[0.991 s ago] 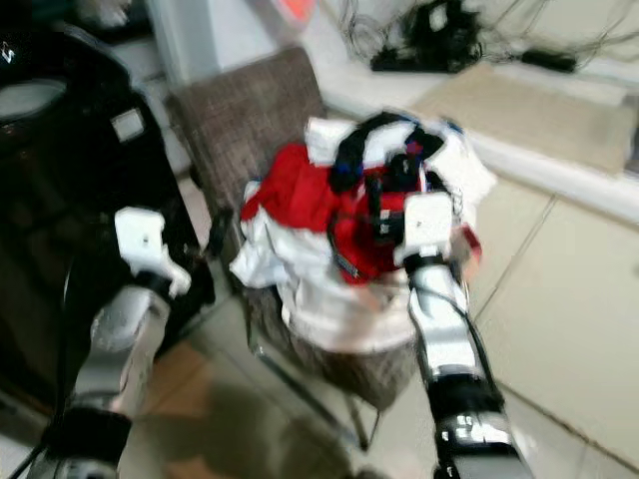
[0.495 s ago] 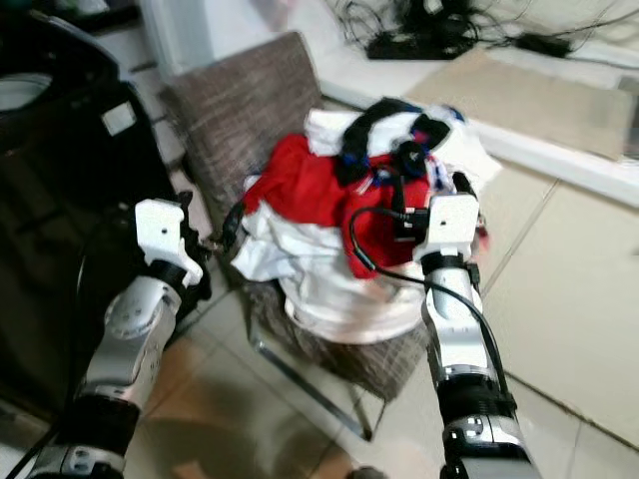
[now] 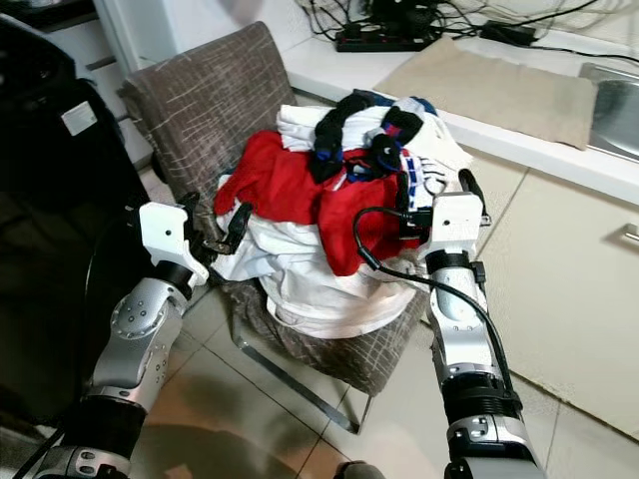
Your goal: Clothes washing
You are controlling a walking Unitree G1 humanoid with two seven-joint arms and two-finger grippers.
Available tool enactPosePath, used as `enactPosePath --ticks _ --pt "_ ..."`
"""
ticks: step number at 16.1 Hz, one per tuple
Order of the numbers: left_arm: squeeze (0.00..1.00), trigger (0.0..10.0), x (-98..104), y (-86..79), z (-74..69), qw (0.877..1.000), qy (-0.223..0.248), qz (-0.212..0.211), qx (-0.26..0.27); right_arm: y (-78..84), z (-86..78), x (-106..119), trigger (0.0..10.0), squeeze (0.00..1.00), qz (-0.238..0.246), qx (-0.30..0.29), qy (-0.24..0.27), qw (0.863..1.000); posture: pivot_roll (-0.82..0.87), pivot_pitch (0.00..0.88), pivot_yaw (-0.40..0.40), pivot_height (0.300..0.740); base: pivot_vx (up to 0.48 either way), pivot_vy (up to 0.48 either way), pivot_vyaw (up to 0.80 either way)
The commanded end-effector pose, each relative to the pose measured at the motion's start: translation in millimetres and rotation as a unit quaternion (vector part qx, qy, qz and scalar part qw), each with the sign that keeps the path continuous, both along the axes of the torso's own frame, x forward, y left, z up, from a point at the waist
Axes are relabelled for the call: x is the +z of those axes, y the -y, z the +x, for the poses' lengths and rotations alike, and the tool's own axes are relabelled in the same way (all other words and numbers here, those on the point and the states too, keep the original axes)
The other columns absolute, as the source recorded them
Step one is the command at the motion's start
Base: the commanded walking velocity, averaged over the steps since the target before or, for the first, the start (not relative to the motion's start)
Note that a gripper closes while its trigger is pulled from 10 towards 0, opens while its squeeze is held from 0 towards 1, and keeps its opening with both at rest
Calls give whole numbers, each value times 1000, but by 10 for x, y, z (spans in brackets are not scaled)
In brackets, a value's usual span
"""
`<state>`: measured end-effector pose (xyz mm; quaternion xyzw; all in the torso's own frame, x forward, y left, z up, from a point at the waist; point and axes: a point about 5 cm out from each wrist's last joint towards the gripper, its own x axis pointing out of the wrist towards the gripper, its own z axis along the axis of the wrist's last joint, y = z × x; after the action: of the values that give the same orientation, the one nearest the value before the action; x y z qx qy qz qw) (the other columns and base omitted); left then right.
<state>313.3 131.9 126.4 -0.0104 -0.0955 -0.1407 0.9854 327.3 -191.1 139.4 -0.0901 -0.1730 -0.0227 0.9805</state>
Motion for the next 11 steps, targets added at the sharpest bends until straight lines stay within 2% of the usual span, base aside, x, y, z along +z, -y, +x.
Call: enactPosePath --ticks 1,3,6,8,11 --pt "0 10000 68 -28 -4 1000 17 -8 2 -7 70 240 10000 0 2 1 37 999 -155 0 34 740 431 0 0" --pt "0 10000 78 -26 -6 1000 19 -10 2 39 107 394 10000 0 8 -5 58 998 -154 0 35 740 429 0 0" --pt "0 10000 98 -43 2 1000 21 -21 9 125 260 806 10000 0 28 -9 85 996 -158 0 36 740 398 189 0" --pt "0 10000 87 -64 14 999 22 -4 32 133 345 926 10000 0 53 -1 74 996 -159 0 39 740 165 174 0" --pt "0 10000 80 -58 0 999 23 -6 28 185 583 1161 10000 0 129 -2 38 991 -159 2 39 740 0 0 0"
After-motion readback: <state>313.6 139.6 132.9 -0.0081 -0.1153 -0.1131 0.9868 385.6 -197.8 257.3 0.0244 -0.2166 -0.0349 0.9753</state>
